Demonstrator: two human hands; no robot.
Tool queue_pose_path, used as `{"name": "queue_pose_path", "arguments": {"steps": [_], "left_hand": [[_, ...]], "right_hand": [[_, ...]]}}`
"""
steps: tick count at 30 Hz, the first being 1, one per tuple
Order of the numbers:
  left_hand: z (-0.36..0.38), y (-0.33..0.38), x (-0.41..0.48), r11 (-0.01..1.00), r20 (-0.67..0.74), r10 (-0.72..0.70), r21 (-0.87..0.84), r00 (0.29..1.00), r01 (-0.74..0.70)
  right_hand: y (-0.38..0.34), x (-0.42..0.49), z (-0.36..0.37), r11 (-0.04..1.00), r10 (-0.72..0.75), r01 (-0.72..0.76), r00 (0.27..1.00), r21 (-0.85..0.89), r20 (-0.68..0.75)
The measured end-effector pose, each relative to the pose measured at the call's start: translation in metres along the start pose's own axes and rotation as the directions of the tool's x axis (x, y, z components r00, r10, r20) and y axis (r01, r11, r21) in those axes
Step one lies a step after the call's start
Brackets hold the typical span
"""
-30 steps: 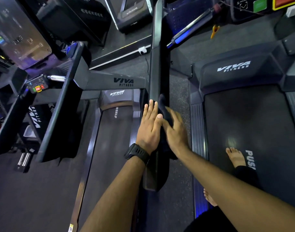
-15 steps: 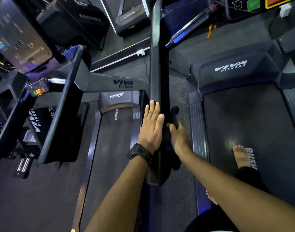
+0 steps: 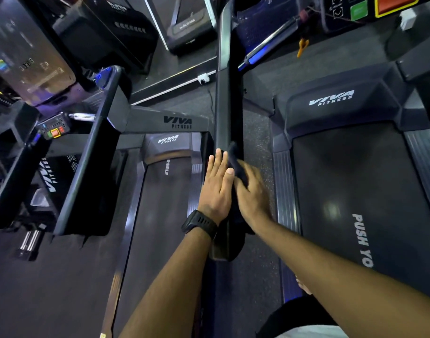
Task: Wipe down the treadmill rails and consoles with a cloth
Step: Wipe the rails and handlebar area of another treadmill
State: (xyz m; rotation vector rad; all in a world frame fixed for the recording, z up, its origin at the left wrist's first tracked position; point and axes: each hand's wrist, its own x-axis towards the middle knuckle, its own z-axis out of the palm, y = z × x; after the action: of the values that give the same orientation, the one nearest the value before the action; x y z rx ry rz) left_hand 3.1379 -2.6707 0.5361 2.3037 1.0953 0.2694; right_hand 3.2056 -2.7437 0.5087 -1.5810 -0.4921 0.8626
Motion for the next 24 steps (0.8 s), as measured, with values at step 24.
{"name": "queue_pose_path", "arguments": {"steps": [24], "left_hand": [[0.005,0.005,-0.033,0.999,-0.012,-0.052,-0.015,0.999,0.052]], "right_hand": [[0.039,0.008,0.002,0.999,0.035,-0.036,0.998,0.024,0.046]]}}
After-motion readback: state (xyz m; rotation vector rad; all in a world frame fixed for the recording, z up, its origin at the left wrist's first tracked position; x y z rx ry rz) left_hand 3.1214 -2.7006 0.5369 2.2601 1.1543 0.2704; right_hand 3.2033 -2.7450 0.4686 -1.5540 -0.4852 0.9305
